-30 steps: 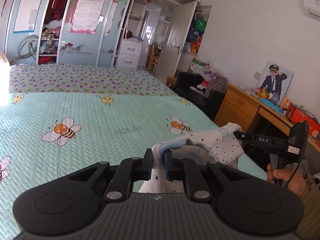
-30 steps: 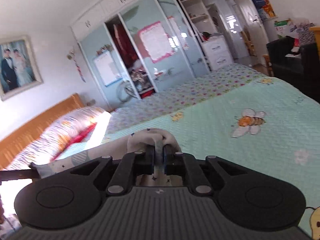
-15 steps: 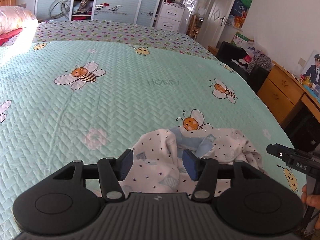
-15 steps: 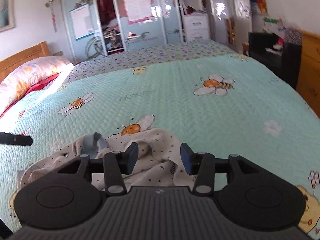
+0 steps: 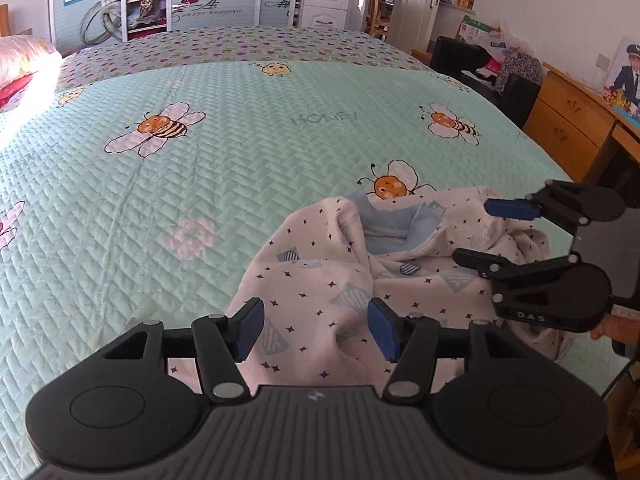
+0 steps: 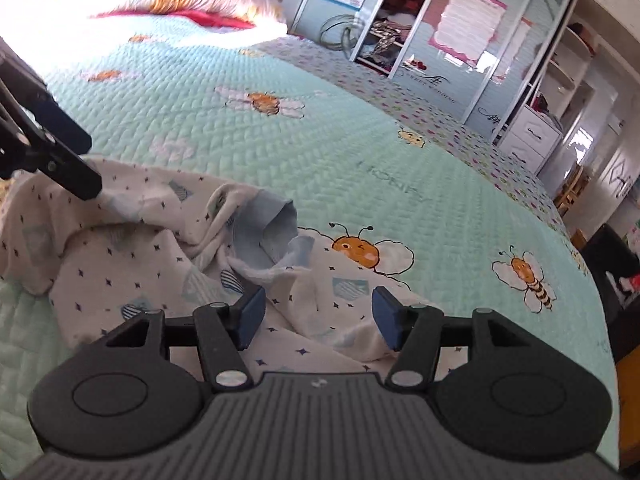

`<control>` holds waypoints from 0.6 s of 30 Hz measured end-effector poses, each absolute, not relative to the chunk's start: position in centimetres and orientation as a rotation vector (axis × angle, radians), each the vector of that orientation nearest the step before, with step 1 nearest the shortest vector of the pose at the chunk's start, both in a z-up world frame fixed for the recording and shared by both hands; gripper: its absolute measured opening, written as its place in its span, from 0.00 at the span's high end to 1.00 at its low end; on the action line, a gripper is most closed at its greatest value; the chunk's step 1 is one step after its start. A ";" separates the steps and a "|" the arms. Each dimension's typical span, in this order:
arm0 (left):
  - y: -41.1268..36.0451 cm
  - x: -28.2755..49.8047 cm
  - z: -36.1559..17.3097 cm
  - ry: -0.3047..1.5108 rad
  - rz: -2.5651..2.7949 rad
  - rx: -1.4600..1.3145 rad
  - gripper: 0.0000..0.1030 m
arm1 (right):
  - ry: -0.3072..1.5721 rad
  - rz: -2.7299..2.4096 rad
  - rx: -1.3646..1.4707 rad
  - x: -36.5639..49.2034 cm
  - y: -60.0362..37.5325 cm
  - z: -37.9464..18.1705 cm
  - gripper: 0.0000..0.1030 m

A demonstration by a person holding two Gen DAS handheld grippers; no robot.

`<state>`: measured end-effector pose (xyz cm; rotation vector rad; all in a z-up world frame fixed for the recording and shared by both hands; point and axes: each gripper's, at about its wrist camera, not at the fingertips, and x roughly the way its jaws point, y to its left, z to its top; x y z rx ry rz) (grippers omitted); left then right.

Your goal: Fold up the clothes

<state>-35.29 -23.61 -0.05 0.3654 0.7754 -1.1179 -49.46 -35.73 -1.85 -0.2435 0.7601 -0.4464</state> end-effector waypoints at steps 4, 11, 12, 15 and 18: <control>-23.9 -35.7 0.1 0.759 -1.125 0.376 0.41 | 0.824 -0.409 -0.267 -48.1 -36.7 -3.3 0.44; -24.8 -36.3 0.0 0.737 -1.139 0.402 0.40 | 0.691 -0.520 -0.139 -50.3 -38.1 -1.9 0.98; -25.0 -36.4 -0.1 0.734 -1.144 0.406 0.40 | 0.639 -0.557 -0.100 -51.3 -38.4 -1.0 0.98; -25.9 -37.0 -0.3 0.722 -1.161 0.424 0.39 | 0.542 -0.602 -0.048 -53.3 -38.3 0.9 0.98; -27.1 -37.9 -0.6 0.693 -1.191 0.454 0.39 | 0.481 -0.629 -0.033 -55.1 -37.8 2.2 0.98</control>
